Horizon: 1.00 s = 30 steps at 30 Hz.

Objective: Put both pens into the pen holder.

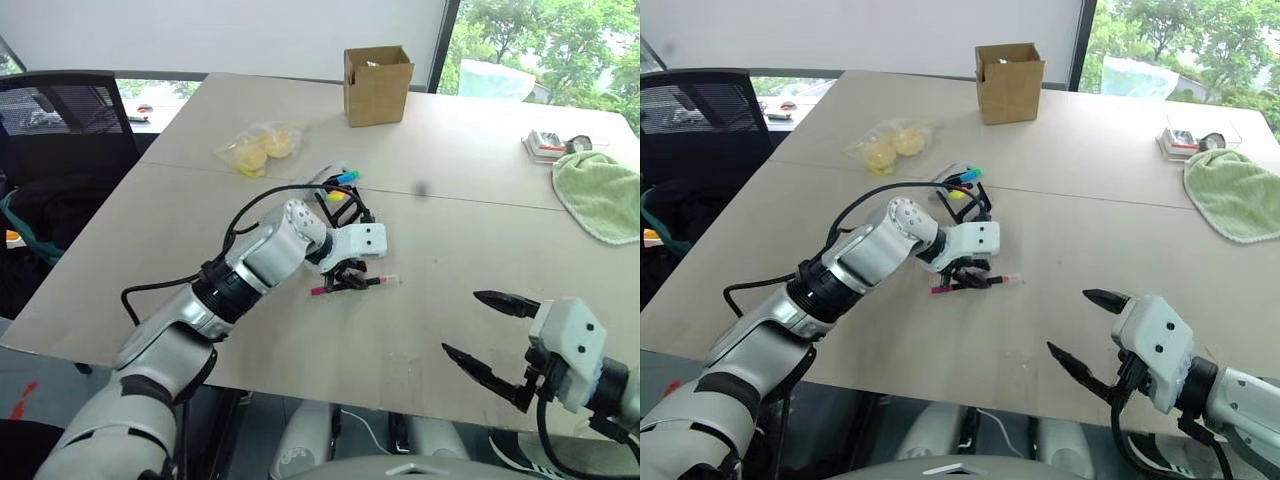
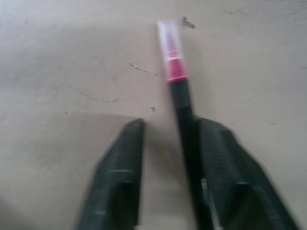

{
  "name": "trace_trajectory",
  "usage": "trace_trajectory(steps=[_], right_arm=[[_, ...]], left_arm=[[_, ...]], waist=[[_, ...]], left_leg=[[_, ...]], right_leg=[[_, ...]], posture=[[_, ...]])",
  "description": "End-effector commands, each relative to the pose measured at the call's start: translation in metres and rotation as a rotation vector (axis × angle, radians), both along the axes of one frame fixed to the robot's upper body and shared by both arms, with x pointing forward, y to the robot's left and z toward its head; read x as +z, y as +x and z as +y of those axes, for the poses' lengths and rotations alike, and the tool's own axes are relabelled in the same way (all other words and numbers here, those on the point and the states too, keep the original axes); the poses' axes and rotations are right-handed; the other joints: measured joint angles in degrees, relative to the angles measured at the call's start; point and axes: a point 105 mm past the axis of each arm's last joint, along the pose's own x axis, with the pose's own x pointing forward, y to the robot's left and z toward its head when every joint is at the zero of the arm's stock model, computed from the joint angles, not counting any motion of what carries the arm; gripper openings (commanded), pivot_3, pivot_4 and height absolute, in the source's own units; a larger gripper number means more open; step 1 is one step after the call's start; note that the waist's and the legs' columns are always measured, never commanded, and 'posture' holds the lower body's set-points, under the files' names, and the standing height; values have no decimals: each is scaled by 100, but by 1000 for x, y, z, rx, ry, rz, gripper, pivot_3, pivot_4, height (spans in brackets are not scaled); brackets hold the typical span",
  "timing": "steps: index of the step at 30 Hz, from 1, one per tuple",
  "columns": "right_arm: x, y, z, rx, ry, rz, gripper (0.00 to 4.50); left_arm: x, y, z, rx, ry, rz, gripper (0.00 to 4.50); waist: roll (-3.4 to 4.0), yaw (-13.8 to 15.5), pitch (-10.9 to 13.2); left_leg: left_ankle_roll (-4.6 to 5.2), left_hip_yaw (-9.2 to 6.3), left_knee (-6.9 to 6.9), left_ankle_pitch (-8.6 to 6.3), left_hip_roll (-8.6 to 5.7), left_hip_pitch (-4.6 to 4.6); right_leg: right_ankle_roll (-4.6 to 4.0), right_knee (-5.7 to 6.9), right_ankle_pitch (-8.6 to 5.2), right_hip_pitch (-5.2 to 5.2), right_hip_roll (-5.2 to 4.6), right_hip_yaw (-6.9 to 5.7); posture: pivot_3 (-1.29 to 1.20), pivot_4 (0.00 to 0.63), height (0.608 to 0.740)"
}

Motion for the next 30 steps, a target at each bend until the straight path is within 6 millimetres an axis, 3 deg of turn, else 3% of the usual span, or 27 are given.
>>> trace_trajectory(steps=[1, 5, 8, 10, 12, 15, 16, 18, 21, 23, 30], right_arm=[[6, -3, 8, 19, 13, -50, 4500], [6, -1, 10, 4, 22, -60, 4500], [8, 2, 10, -6, 29, -68, 4500], [10, 4, 11, -7, 34, -75, 4500], [12, 7, 13, 3, 39, -83, 4500], [16, 12, 16, 29, 41, -93, 4500], [18, 15, 17, 41, 43, -96, 4500], [20, 19, 17, 55, 45, -98, 4500], [22, 24, 17, 79, 41, -97, 4500], [25, 28, 16, 101, 45, -99, 4500], [27, 32, 16, 146, 39, -88, 4500]], left_arm=[[-8, -4, -2, -28, 29, 32, 54], [9, -2, -9, -18, -75, 41, 54], [49, -4, -23, 40, -315, 140, 54], [90, 1, -30, 124, -563, 246, 54], [124, 10, -30, 177, -783, 237, 54], [166, 21, -22, 221, -1069, 68, 54], [180, 25, -15, 225, -1157, -68, 54], [193, 27, -7, 229, -1232, -260, 54], [191, 23, -7, 146, -1155, -570, 54], [181, 19, -4, 48, -1034, -868, 54], [138, 32, 2, -24, -870, -1120, 54]], waist=[[0, 0, -1], [1, 2, -1], [0, 5, 0], [-4, 8, 3], [-13, 3, 9], [-11, -21, 7], [-11, -22, 7], [-10, -6, 7], [-11, 18, 7], [-10, 27, 7], [-10, 147, 7]], left_leg=[[0, 0, 0, 0, -1, 0], [0, 0, 0, 0, 0, 1], [0, -2, 1, 0, 0, -1], [0, -8, 6, 0, 0, -9], [0, -12, 11, 0, 0, -13], [-1, -11, 11, 0, 1, -5], [-2, -10, 7, 0, 0, 1], [-3, -7, 1, 1, 0, 8], [-7, -10, 0, 2, 0, 5], [-16, -8, 0, 8, -5, 3], [1, -5, 0, -2, -13, 2]], right_leg=[[1, 0, 0, 0, -2, 0], [1, 1, -1, 0, -10, 0], [1, 0, -1, 0, -11, -2], [2, -2, -2, -2, -13, -9], [5, -2, -4, -2, -16, -14], [16, -5, -9, 2, -28, -15], [10, -2, -5, 5, -29, -9], [8, 1, -4, 7, -29, -5], [6, 1, -3, 7, -31, -7], [5, -2, -2, 8, -38, -6], [6, -12, 0, 10, -51, -7]], posture=[[0, 150, 740], [0, 150, 740], [0, 150, 740], [0, 150, 740], [0, 150, 740], [0, 150, 740], [0, 150, 740], [0, 150, 740], [0, 150, 740], [0, 150, 740], [0, 150, 740]])
